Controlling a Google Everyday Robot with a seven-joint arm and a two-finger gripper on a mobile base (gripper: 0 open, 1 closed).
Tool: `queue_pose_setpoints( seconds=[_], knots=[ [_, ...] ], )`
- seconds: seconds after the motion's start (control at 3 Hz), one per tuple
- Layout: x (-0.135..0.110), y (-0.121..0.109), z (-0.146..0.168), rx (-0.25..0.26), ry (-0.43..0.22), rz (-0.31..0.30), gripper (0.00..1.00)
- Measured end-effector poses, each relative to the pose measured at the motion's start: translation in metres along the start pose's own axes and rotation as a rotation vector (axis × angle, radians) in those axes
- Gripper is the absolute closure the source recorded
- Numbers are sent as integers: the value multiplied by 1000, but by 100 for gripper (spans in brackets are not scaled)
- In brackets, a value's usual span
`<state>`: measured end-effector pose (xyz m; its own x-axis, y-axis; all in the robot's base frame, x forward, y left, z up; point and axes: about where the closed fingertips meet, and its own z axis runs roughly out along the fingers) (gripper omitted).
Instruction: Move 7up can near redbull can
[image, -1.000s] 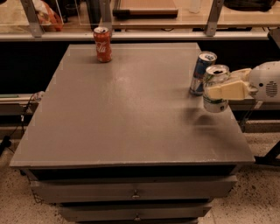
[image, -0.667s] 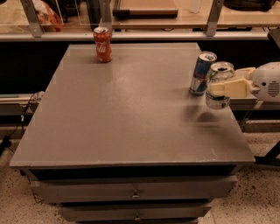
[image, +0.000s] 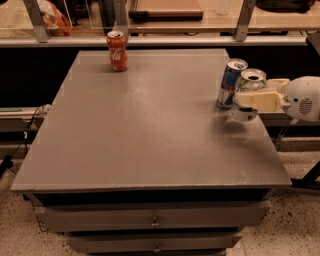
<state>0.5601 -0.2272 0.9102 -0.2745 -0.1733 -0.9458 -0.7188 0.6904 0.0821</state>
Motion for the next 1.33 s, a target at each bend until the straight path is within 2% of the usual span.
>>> queue_pose_setpoints(
  seconds=[0.33, 0.67, 1.0, 1.33],
  knots=[
    [1, 0, 3, 4, -39, -21, 57],
    [4, 4, 9, -3, -67, -60, 26],
    [8, 5, 13, -11, -67, -88, 3],
    [12, 5, 15, -14, -61, -91, 0]
  ],
)
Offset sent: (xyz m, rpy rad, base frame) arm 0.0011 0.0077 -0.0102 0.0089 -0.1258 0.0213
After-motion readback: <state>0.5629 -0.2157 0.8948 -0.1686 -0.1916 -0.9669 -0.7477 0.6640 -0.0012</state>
